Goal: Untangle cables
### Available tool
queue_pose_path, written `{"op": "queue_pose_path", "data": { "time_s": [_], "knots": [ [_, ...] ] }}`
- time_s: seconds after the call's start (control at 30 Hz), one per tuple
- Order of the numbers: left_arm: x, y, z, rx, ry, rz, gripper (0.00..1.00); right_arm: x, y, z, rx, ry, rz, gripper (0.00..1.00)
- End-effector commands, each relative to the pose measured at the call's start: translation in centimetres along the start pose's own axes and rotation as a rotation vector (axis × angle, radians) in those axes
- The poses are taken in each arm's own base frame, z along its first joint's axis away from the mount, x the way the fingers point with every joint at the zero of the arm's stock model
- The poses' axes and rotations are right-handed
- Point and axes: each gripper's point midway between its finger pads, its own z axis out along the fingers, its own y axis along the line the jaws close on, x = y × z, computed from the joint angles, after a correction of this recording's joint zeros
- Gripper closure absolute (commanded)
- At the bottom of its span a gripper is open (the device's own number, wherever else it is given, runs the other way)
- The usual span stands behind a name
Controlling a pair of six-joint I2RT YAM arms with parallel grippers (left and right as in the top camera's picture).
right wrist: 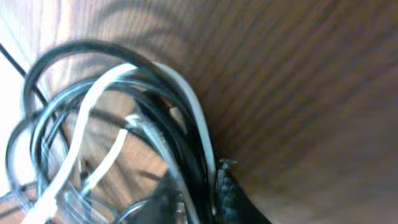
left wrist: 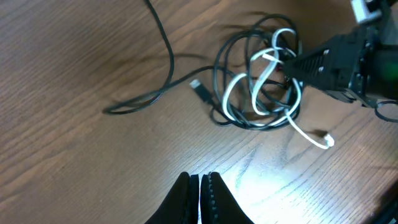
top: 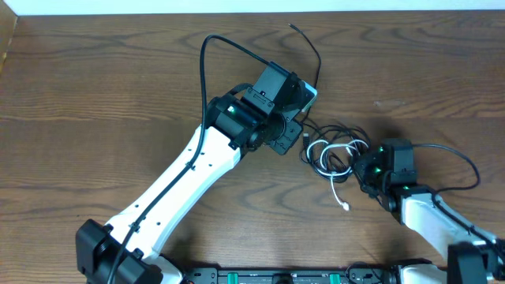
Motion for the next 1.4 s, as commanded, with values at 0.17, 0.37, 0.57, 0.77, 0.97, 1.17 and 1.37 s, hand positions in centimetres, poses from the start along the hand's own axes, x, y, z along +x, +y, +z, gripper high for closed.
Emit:
{"op": "queue_pose_path", "data": {
  "time_s": [0.17, 0.37, 0.57, 0.77, 0.97, 1.17, 1.37],
  "knots": [
    [0.4, -1.0, 0.9, 0.075, 0.027, -0.009, 0.92, 2.3, -4.9, 1.2, 0.143, 0.081, 0.070, 0.99],
    [0.5, -2.2, 0.8, 0.144, 0.028, 0.007, 0.92, 3.2, -0.3, 1.2, -0.063, 0.163, 0.038, 0.99],
    [1.2, -4.1, 0.6, 0.222, 0.044, 0.137, 0.92, 4.1, 6.1, -0.8, -0.348, 0.253, -0.035, 0.99],
    [3.0, -5.3, 0.5, 0.248, 0.098, 0.308, 0.87, 4.7, 11.2, -4.2, -0.579, 0.318, -0.055, 0.99],
    [3.4, -6.8, 0.5, 0.271, 0.108, 0.374, 0.84, 4.7, 15.7, -8.8, -0.802, 0.328, -0.089, 0.99],
    [3.2, -7.1, 0.6, 0.271, 0.098, 0.384, 0.83, 5.2, 17.5, -11.4, -0.919, 0.366, -0.119, 0.99],
    [3.2, -6.6, 0.7, 0.240, 0.104, 0.387, 0.83, 5.6, 18.4, -13.1, -0.991, 0.391, -0.154, 0.99]
  ]
}}
